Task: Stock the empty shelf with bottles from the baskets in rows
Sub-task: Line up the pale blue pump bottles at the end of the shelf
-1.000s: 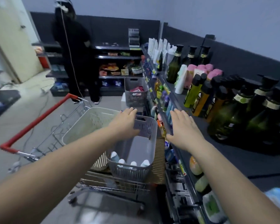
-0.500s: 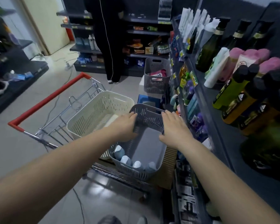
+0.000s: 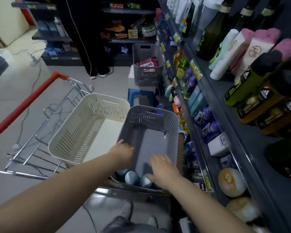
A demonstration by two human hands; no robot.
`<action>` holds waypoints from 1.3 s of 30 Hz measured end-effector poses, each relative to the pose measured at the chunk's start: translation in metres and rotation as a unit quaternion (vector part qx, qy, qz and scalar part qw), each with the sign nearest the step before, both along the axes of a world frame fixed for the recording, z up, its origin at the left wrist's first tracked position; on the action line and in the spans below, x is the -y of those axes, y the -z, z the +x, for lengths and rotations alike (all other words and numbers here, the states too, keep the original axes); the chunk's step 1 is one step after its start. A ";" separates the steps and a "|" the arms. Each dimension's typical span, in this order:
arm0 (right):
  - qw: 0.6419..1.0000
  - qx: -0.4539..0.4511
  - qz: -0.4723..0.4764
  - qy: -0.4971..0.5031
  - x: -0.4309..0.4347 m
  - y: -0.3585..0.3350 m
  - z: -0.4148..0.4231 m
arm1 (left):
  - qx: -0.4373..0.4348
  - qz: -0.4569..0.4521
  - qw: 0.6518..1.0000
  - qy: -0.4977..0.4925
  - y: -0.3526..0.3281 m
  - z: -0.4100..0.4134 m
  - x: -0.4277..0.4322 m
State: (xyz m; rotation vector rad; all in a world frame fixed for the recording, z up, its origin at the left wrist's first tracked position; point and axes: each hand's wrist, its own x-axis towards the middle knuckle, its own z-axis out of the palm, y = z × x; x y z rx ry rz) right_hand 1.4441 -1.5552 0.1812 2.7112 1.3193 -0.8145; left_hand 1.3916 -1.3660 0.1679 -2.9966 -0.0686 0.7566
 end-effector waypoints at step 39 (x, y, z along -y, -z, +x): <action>0.929 -0.048 0.098 0.355 -0.080 0.038 -0.016 | 0.003 -0.161 0.983 0.084 0.008 0.043 -0.039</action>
